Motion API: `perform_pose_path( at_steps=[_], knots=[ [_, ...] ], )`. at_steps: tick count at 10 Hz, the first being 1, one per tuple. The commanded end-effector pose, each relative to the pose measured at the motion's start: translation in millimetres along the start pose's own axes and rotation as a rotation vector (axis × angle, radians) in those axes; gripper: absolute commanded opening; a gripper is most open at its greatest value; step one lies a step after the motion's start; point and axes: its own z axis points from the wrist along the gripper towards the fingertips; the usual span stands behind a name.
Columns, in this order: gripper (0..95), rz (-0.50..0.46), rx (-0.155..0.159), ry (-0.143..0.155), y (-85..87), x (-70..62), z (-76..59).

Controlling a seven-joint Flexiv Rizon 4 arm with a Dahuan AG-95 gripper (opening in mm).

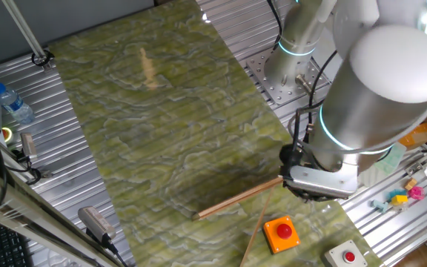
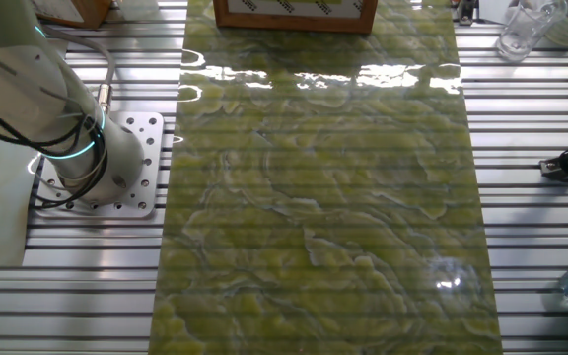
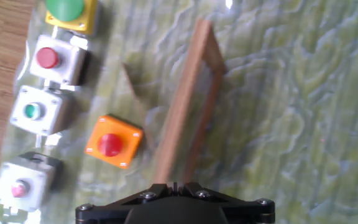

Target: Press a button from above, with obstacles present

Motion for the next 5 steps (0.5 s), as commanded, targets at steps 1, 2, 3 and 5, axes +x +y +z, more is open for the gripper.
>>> perform_pose_path(
  at_steps=[1,2,3,5],
  knots=[
    [0.0,-0.018,-0.001,0.005,3.4,-9.6,23.3],
    [0.0,-0.030,0.000,0.003,2.4,-10.4,29.6],
    [0.0,-0.035,-0.003,-0.003,1.9,-10.6,31.0],
    [0.0,-0.056,0.009,-0.001,1.8,-10.6,31.2]
  ],
)
